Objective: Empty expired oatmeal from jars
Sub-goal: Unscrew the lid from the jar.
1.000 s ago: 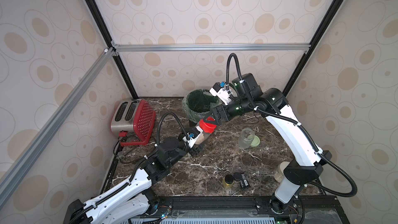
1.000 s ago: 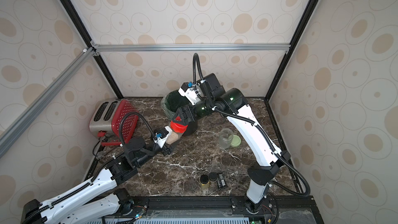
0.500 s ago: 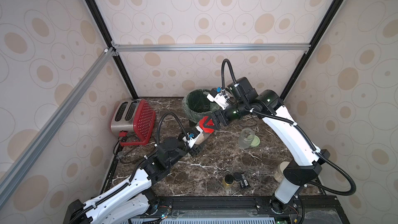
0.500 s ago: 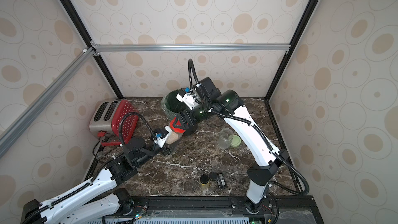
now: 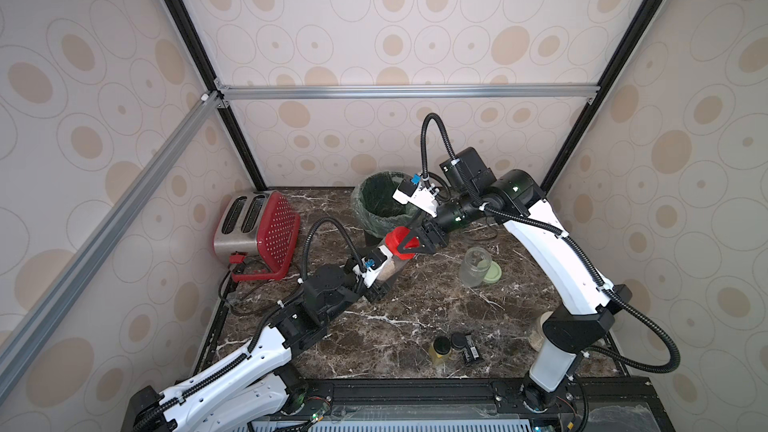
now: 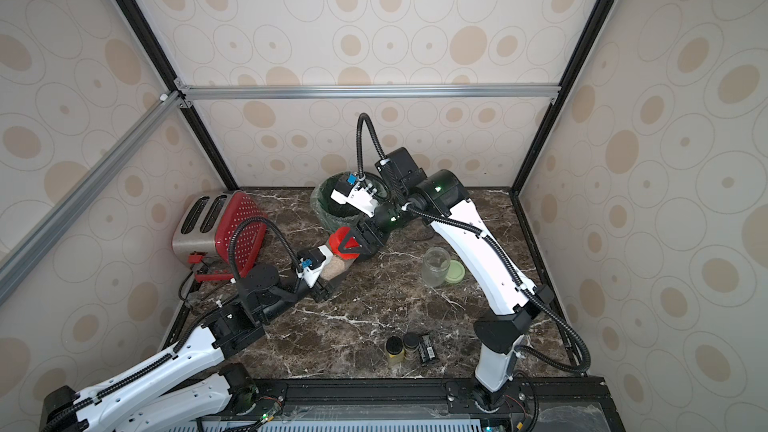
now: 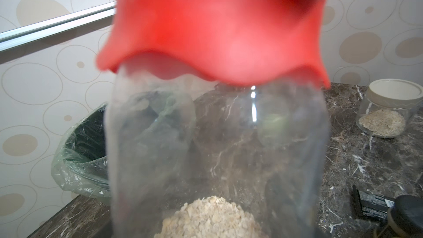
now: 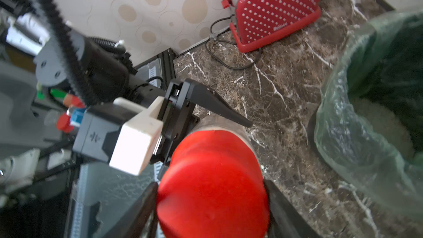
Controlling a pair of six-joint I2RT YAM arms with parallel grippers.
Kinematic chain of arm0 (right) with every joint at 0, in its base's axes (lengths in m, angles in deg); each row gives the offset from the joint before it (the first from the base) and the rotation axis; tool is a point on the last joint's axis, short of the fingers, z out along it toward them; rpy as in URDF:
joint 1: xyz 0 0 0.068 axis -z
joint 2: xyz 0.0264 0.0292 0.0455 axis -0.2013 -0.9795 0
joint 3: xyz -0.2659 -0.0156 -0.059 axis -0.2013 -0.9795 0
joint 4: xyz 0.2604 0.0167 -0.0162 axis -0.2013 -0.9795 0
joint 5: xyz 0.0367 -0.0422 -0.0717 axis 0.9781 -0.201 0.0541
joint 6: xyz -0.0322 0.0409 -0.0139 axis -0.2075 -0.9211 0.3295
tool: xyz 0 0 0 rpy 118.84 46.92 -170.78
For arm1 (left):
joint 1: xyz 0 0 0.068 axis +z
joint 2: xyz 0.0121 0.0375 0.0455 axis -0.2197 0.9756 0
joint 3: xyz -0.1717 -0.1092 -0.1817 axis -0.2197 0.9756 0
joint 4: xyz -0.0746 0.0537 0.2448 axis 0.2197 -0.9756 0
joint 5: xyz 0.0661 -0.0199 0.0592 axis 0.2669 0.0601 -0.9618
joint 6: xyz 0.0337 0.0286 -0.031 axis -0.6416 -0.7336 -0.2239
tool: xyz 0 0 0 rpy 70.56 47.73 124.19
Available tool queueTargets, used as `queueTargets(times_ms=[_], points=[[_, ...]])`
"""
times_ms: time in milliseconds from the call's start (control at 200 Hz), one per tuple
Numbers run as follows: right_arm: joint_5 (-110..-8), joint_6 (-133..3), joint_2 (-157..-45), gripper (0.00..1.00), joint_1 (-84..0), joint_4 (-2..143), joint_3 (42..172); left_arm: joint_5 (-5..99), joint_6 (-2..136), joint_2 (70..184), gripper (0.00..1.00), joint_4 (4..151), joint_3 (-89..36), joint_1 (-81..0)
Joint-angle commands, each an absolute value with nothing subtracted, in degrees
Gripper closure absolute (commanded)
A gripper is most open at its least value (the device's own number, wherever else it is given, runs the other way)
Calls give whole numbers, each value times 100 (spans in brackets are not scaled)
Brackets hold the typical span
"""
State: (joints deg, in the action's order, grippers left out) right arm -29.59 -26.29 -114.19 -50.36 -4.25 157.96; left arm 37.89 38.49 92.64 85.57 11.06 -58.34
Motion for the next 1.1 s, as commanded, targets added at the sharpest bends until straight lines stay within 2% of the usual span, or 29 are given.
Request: queueTargets(times_ms=[0, 90, 150, 210, 290, 441, 541, 656, 1097], points=[[-1957, -466, -11430, 57, -4846, -949, 15921, 3798, 3802, 9223, 61, 8727, 939, -5848], [-1906, -35, -11545, 33, -4728, -979, 16146, 3764, 3793, 9188, 61, 8718, 954, -5848], [-1912, 46, -11694, 11, -4643, -1087, 16464, 3732, 3785, 9166, 60, 8705, 956, -5848], [-2068, -256, -11853, 0, -4607, -1141, 16751, 3701, 3776, 9157, 61, 8692, 963, -5848], [-2407, -1387, -11901, 1, -4612, -944, 16981, 3634, 3767, 9157, 61, 8728, 986, -5842], [-3404, -4519, -11657, 1, -4632, -35, 16739, 3525, 3741, 9290, 61, 8915, 1029, -5848], [-3838, -5578, -11613, 1, -4650, -77, 16687, 3517, 3714, 9372, 61, 8985, 1011, -5846], [-4374, -5781, -11555, 1, -4808, -344, 16724, 3516, 3706, 9436, 60, 9086, 1027, -5848], [-4598, -5764, -11737, 1, -5345, -626, 16758, 3542, 3688, 9342, 61, 8964, 991, -5848]])
